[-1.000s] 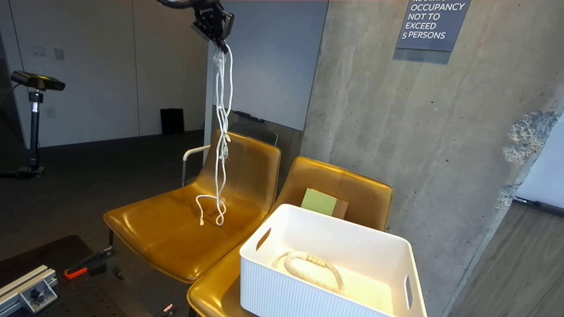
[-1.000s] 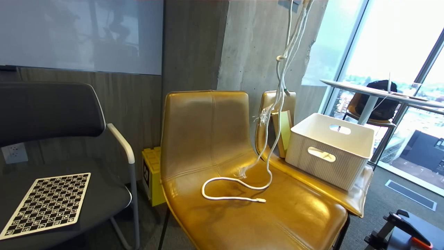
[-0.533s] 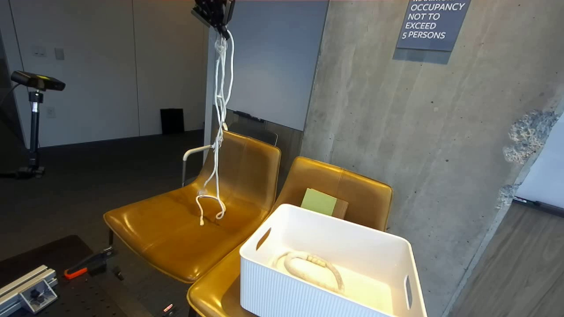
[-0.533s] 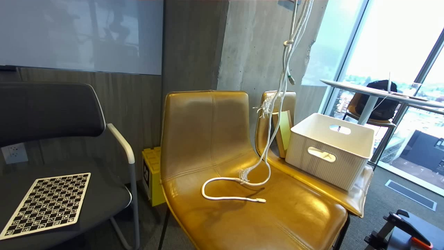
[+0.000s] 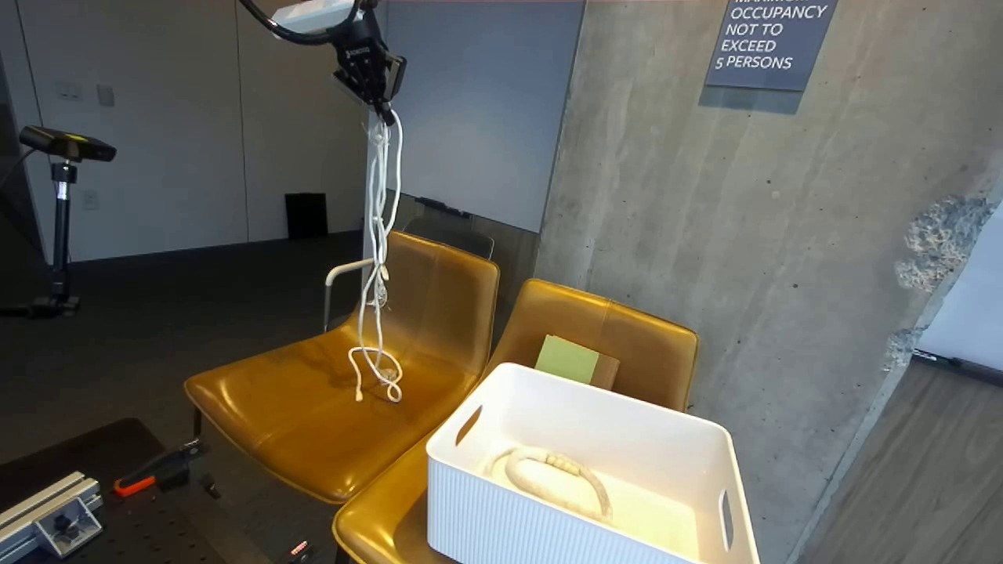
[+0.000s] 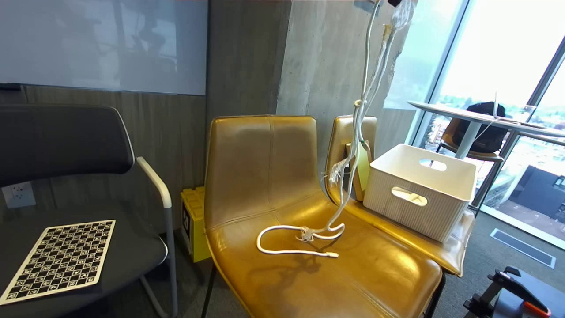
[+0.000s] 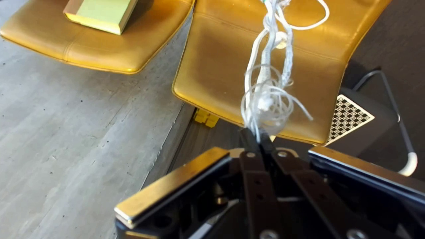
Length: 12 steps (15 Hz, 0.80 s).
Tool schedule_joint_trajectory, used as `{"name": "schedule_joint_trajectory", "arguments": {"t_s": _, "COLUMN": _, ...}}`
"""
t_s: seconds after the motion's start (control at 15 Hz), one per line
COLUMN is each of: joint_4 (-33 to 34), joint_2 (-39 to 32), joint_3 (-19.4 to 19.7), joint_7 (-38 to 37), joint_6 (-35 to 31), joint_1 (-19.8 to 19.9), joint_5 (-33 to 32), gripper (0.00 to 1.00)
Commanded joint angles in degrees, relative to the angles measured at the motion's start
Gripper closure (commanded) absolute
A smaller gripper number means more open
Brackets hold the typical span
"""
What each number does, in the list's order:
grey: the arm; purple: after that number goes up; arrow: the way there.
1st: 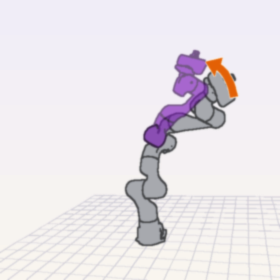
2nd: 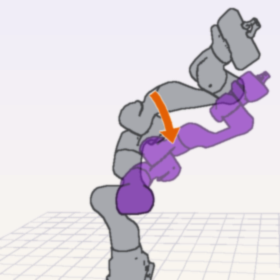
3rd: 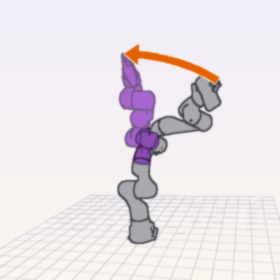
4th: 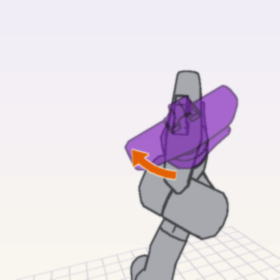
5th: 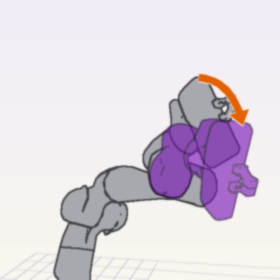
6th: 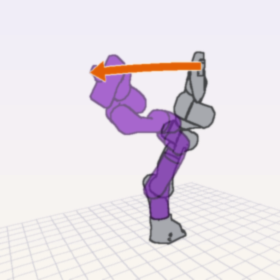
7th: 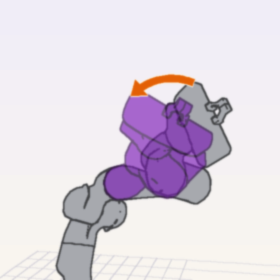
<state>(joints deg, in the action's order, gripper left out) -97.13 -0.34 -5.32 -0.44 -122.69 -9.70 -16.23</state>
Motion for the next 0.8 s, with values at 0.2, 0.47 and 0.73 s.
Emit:
{"name": "schedule_joint_trajectory", "arguments": {"t_s": 0.2, "joint_4": -0.7, "joint_2": -0.5, "joint_3": -0.8, "joint_7": -1.4, "joint_6": -0.4, "joint_1": 1.4, "joint_5": -0.7, "gripper": 0.99}}
{"name": "schedule_joint_trajectory", "arguments": {"t_s": 0.47, "joint_4": -1.4, "joint_2": -2.5, "joint_3": -1.1, "joint_7": 0.1, "joint_6": 1.1, "joint_1": 1.3, "joint_5": 1.0, "gripper": 0.99}}
{"name": "schedule_joint_trajectory", "arguments": {"t_s": 0.73, "joint_4": -2.9, "joint_2": -6.0, "joint_3": -0.9, "joint_7": 0.0, "joint_6": 0.4, "joint_1": 1.4, "joint_5": 0.9, "gripper": 0.99}}
